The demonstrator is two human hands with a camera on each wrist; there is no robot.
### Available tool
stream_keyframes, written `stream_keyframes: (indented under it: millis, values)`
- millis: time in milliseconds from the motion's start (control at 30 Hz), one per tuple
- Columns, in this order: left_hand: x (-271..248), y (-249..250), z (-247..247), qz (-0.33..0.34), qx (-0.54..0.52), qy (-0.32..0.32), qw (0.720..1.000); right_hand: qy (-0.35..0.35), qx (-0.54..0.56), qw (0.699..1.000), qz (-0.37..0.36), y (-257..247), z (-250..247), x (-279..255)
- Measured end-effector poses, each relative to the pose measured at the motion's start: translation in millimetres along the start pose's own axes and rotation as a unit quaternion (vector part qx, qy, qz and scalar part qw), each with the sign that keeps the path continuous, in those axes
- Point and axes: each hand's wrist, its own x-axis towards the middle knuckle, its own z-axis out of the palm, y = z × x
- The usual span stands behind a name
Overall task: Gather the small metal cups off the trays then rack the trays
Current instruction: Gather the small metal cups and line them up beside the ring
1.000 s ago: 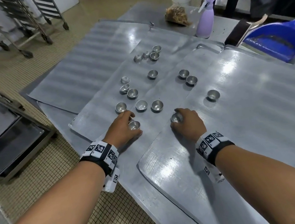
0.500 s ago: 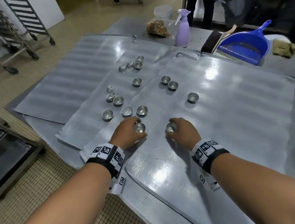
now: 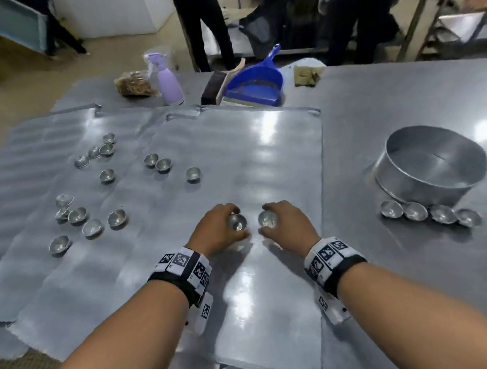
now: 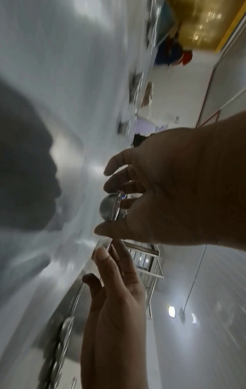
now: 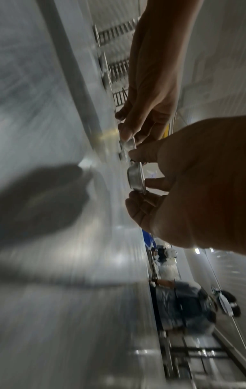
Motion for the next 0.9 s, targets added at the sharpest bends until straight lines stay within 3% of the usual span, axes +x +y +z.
stream_keyframes:
  millis: [500,767,900]
  values:
    - [25,221,178,0.124,0.029,-0.118,0.985,0.082,0.001,0.984,0.159,211,-136,-139]
    - [32,277,245,0.150,0.031,-0.151,0.977,0.109,0.020,0.968,0.227,275,-168,-180]
    - [37,292,260,0.153,0.006,-0.127,0.980,0.115,0.014,0.966,0.233,291,-176,-179]
